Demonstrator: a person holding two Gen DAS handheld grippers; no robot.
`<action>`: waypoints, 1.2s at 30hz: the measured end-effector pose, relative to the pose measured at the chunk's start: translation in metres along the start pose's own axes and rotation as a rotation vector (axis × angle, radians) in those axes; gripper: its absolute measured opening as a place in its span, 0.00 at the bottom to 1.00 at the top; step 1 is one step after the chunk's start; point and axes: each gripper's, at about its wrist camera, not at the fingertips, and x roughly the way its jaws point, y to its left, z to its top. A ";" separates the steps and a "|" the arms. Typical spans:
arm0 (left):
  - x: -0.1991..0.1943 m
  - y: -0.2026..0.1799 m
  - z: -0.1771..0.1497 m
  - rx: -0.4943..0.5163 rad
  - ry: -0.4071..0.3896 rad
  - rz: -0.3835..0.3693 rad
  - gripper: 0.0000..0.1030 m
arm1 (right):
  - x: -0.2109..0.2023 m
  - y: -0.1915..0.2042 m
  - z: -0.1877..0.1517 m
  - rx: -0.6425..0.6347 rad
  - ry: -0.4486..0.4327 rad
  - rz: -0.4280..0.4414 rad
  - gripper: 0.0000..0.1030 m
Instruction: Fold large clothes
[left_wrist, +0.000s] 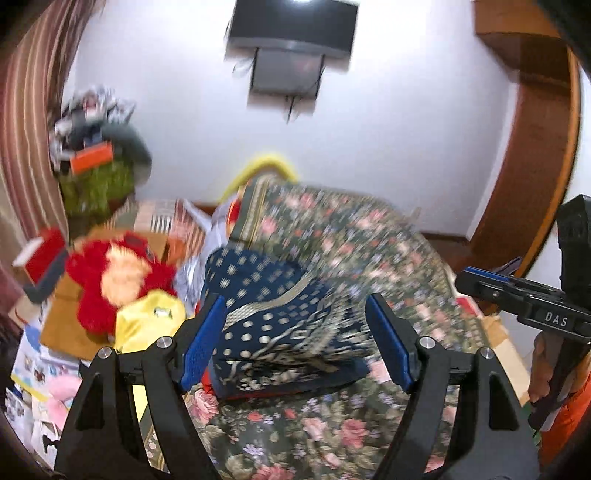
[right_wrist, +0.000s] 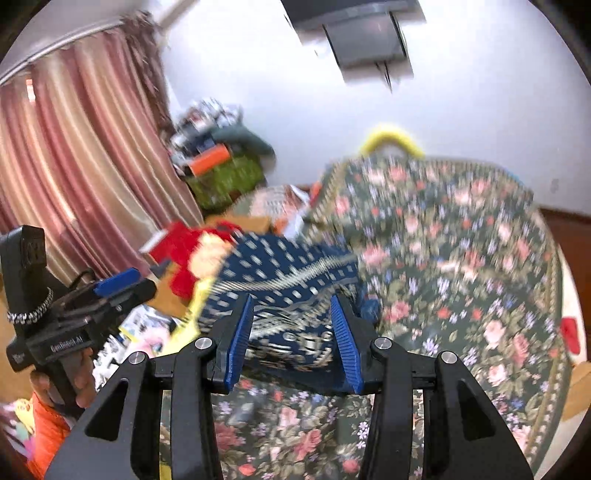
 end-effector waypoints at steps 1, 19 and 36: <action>-0.015 -0.007 0.000 0.006 -0.032 -0.004 0.75 | -0.015 0.007 -0.001 -0.018 -0.031 -0.004 0.40; -0.189 -0.099 -0.066 0.093 -0.420 0.125 0.85 | -0.159 0.097 -0.065 -0.149 -0.421 -0.127 0.66; -0.207 -0.108 -0.096 0.082 -0.425 0.148 1.00 | -0.165 0.102 -0.075 -0.138 -0.446 -0.201 0.99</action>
